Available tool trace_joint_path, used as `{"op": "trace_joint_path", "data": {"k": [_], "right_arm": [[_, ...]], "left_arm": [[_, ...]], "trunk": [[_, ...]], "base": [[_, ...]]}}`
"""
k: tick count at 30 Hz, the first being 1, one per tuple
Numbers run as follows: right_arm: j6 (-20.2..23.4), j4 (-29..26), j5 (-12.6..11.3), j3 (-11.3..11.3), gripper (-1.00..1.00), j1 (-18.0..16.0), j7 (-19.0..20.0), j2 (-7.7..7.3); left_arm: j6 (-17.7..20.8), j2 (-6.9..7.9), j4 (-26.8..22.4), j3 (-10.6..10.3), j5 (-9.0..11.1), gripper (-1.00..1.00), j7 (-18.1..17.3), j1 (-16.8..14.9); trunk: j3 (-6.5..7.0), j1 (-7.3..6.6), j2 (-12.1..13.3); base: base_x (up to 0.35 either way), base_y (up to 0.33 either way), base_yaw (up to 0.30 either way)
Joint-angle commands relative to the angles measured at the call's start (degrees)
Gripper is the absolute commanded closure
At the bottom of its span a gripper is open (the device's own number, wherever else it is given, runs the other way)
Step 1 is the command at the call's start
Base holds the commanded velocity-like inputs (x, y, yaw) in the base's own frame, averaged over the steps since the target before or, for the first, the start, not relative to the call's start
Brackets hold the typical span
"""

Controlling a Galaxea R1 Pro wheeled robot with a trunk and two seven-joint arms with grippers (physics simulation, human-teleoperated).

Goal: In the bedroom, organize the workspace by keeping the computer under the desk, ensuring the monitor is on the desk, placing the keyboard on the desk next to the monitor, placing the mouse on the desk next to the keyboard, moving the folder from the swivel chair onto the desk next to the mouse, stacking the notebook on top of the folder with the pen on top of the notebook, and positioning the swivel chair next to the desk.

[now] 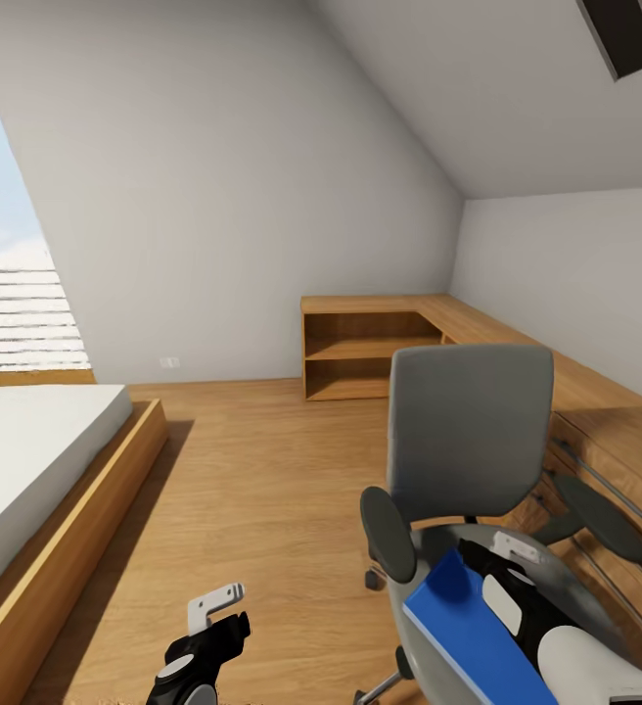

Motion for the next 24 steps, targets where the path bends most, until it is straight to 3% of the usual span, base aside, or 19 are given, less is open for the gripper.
{"op": "trace_joint_path", "data": {"k": [1, 10, 24], "right_arm": [[-0.2, 0.0, -0.5, 0.3, -1.00, 0.0, -0.2, 0.05], [-0.2, 0.0, -0.5, 0.3, -1.00, 0.0, -0.2, 0.16], [-0.2, 0.0, -0.5, 0.1, -1.00, 0.0, -0.1, 0.10]], "left_arm": [[0.2, 0.05, -0.1, -0.1, 0.2, -1.00, 0.4, -0.1], [0.2, 0.03, -0.1, -0.2, 0.2, -1.00, 0.4, -0.1], [0.2, 0.05, -0.1, -0.3, 0.2, -1.00, 0.4, -0.1]], "trunk": [[-0.06, -0.01, 0.0], [-0.06, -0.01, 0.0], [-0.06, -0.01, 0.0]], "base": [[0.000, 0.000, 0.212], [0.000, 0.000, 0.227], [0.000, 0.000, 0.024]]}}
